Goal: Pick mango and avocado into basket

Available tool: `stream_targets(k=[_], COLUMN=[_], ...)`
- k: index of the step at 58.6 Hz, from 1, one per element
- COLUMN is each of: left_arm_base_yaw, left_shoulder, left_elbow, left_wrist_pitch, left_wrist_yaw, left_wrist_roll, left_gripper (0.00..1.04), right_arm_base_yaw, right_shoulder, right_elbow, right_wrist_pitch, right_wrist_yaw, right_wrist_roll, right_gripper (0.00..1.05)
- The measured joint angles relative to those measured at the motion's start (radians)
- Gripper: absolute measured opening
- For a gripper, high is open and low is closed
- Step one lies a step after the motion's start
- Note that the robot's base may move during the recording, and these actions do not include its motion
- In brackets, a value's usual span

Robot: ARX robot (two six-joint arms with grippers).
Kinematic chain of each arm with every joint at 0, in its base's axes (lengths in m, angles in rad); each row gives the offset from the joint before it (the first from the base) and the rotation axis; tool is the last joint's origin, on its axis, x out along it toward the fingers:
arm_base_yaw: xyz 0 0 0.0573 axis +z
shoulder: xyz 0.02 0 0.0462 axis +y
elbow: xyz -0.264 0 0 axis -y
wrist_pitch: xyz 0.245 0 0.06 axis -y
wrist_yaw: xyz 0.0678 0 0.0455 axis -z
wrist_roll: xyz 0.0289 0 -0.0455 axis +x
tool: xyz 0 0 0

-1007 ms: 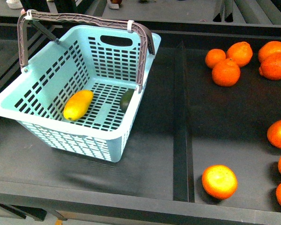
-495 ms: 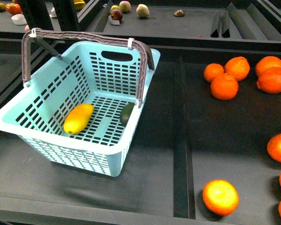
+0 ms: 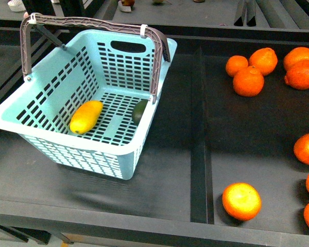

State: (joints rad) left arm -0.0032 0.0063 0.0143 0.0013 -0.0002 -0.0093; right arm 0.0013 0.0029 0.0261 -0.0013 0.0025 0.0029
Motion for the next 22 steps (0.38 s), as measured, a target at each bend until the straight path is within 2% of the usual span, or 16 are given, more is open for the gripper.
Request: stream_targets(k=[22], left_arm_base_yaw=[0.0], left_shoulder=[0.0], left_elbow=[0.0], left_wrist_pitch=[0.0], left_wrist_yaw=[0.0], left_wrist_roll=[0.0], left_gripper=[0.96], right_arm_base_yaw=[0.0], right_shoulder=[0.0], right_elbow=[0.0], right_wrist_pitch=[0.0], right_wrist_yaw=[0.0], right_wrist_roll=[0.0], right_gripper=[0.96])
